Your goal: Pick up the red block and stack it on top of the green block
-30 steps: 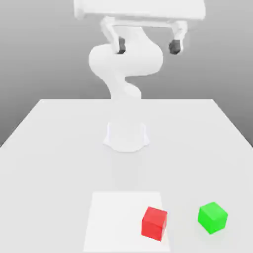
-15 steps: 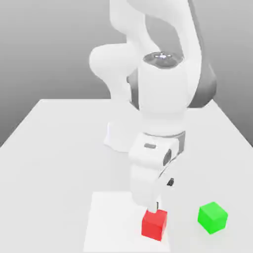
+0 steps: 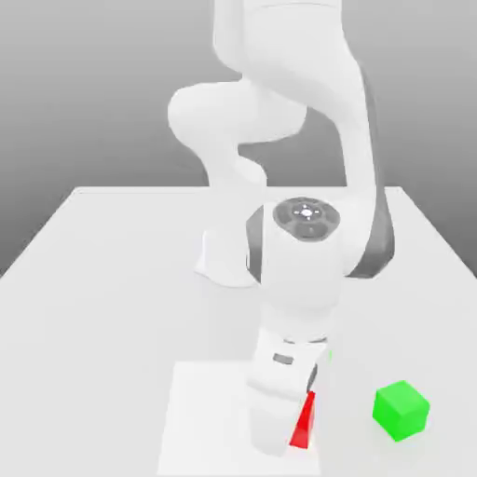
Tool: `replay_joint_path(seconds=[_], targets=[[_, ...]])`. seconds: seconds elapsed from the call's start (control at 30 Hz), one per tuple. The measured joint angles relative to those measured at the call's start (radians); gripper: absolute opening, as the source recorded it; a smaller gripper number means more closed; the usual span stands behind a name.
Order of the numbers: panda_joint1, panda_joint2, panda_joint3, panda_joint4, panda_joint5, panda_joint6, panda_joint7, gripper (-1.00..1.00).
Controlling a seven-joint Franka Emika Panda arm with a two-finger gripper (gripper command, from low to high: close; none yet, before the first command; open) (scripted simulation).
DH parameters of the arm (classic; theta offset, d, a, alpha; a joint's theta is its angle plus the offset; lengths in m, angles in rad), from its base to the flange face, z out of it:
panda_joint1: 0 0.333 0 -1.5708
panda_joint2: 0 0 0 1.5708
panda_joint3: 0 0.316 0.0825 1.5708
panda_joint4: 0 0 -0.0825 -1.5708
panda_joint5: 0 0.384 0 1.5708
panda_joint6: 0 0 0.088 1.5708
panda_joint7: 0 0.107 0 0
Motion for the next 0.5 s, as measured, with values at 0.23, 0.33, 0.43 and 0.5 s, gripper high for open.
replay_joint_path(seconds=[0.23,0.33,0.43,0.5], targets=[[0.145,-0.138,0.107,0.028,-0.082,-0.166,0.027,-1.00],[0.180,-0.066,0.139,0.048,-0.095,-0.113,0.026,-1.00],[0.183,-0.001,0.141,0.053,-0.098,-0.052,0.027,1.00],[0.183,-0.001,0.141,0.053,-0.098,-0.052,0.027,1.00]])
